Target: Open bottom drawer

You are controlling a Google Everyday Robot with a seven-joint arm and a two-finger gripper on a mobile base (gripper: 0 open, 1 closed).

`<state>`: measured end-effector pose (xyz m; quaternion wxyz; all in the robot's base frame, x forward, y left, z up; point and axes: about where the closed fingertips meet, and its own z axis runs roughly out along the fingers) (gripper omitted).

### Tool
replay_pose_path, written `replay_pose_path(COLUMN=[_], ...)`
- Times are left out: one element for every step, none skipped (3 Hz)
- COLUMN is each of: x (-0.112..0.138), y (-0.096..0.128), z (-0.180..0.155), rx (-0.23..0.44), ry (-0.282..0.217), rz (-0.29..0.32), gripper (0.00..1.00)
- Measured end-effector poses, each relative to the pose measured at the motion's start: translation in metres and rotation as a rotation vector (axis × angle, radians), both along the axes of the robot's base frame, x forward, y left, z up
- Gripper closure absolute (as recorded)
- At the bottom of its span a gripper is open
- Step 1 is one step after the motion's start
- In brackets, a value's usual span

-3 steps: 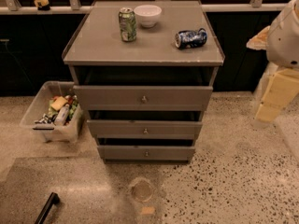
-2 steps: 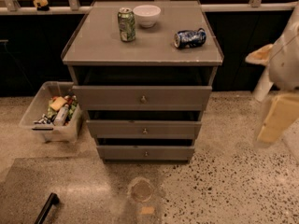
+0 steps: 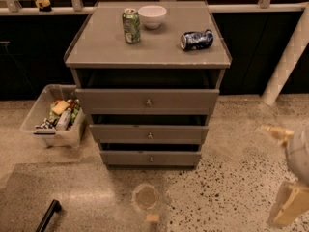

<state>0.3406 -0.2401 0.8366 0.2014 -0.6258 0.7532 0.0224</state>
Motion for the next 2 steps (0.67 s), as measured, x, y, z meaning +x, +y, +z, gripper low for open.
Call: replay_pose_path(x=[-0.052,-0.109], y=[-0.003,0.003], z=[-0.088,-0.174], rx=[0.149,0.234], ry=[0.094,0.209], rz=[0.002,-0.010], gripper=[0.00,0.00])
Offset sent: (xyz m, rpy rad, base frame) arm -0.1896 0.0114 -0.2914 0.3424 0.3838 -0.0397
